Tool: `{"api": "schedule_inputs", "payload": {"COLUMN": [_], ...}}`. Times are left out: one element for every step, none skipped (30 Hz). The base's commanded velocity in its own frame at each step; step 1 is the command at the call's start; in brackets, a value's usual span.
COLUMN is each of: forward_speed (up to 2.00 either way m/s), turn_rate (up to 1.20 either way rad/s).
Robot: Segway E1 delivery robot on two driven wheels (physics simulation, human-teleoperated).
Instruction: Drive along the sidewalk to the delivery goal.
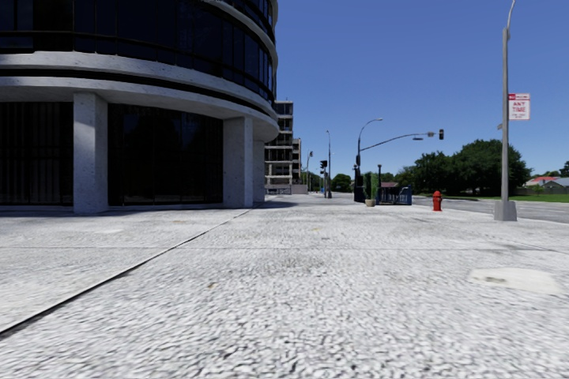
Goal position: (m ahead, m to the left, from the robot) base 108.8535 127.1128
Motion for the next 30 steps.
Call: {"api": "schedule_inputs", "payload": {"forward_speed": [2.0,2.0,2.0,2.0,2.0,2.0,2.0,2.0,2.0,2.0,2.0,2.0,2.0,2.0,2.0,2.0,2.0,2.0,2.0,2.0,2.0,2.0,2.0,2.0,2.0,2.0,2.0,2.0,2.0,2.0], "turn_rate": [0.0,0.0,0.0,0.0,0.0,0.0,0.0,0.0,0.0,0.0,0.0,0.0,0.0,0.0,0.0,0.0,0.0,0.0,0.0,0.0,0.0,0.0,0.0,0.0,0.0,0.0,0.0,0.0,0.0,0.0]}}
